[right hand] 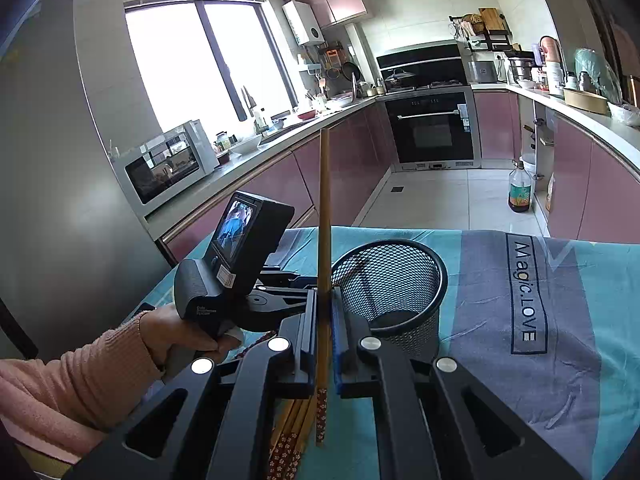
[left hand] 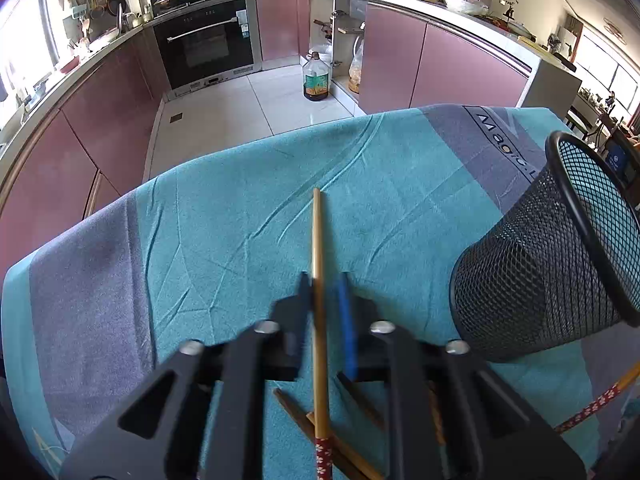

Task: Organize utensils
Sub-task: 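Lift the chopstick upright with the right tool while the left tool lifts its own, then lower both held chopsticks into the black mesh cup and open both tools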

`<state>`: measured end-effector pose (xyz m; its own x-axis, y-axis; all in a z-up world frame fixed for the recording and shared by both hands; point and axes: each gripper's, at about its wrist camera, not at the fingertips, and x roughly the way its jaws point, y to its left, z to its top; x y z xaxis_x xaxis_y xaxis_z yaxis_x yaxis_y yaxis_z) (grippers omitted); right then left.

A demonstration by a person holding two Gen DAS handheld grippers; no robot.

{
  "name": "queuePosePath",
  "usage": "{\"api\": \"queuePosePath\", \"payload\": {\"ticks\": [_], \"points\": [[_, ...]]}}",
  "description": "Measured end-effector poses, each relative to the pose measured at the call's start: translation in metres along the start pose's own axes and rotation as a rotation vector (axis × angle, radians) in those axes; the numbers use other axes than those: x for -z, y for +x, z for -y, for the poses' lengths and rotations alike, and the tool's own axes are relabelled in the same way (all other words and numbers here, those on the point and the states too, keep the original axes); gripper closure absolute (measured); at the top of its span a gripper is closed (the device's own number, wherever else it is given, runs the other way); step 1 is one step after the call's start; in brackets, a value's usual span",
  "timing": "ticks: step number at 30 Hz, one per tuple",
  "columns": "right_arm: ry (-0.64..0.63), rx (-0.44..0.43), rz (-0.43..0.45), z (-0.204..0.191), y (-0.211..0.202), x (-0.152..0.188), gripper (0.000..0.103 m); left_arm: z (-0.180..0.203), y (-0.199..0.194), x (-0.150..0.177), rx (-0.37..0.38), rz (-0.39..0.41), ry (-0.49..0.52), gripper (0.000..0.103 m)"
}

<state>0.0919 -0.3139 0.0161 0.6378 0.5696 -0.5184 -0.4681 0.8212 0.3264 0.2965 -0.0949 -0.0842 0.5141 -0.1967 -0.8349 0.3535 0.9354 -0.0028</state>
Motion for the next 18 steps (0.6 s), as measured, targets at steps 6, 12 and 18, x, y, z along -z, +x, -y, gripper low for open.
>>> {"api": "queuePosePath", "payload": {"ticks": [6,12,18], "points": [[0.0,0.007,0.011,0.001,-0.004,-0.002,0.098,-0.002,-0.01,0.005,0.059,0.018,-0.038,0.096],[-0.004,0.01,0.042,-0.001,-0.014,-0.01,0.098,-0.016,-0.071,0.013,0.135,0.142,-0.087,0.096],[-0.019,0.016,0.095,-0.003,-0.029,-0.025,0.098,-0.023,-0.149,0.013,0.233,0.3,-0.116,0.096]]}}
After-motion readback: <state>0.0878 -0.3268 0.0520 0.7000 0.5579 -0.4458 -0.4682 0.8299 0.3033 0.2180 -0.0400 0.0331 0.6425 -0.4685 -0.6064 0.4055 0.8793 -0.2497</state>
